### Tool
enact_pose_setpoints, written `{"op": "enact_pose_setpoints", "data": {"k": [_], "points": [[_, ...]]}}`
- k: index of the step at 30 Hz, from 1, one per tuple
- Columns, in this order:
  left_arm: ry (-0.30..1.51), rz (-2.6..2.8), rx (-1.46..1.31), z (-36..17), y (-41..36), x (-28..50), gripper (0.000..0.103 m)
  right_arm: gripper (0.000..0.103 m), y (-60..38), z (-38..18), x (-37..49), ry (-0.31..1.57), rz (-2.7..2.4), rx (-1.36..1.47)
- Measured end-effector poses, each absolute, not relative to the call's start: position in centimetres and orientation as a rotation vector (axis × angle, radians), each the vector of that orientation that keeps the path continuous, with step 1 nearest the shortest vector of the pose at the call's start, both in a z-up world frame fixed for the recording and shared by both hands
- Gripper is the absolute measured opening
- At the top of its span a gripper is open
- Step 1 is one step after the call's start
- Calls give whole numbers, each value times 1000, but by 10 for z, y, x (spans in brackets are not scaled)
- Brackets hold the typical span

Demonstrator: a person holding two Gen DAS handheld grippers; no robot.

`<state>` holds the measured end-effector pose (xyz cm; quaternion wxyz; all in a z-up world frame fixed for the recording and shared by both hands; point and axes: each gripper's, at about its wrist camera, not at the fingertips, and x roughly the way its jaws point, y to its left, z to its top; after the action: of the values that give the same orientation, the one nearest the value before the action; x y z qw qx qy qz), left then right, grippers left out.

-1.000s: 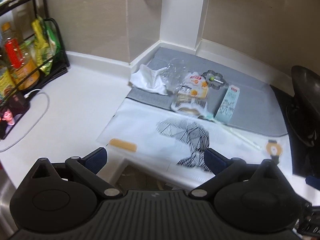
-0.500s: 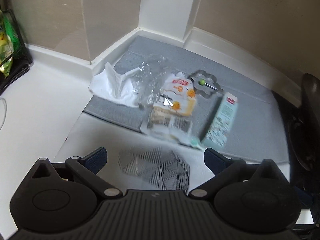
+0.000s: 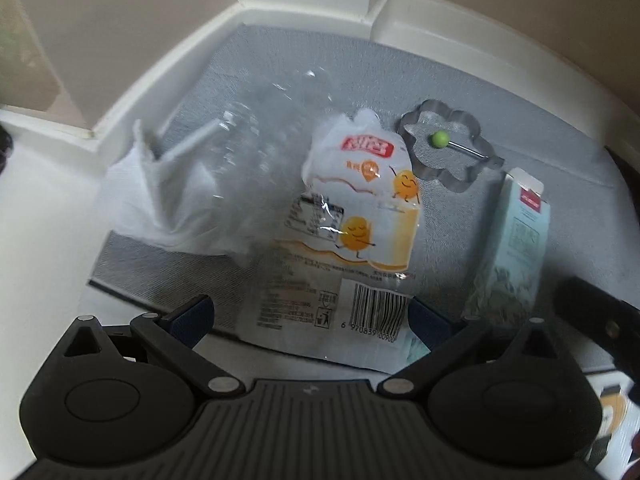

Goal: Collect trash
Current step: 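Grasp the printed drink pouch with the left tool while the right tool grasps the milk carton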

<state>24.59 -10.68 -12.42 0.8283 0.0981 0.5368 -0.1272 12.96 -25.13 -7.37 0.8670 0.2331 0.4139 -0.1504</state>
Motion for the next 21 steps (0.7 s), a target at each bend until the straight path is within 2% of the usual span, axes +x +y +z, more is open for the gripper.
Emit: {"op": "enact_pose_setpoints", "data": {"k": [10, 21], "points": [[1212, -276, 173, -139, -114, 272, 103, 103, -258, -111, 183, 971, -406, 458], [1224, -336, 148, -134, -101, 271, 101, 103, -263, -120, 181, 989, -469, 341]]}}
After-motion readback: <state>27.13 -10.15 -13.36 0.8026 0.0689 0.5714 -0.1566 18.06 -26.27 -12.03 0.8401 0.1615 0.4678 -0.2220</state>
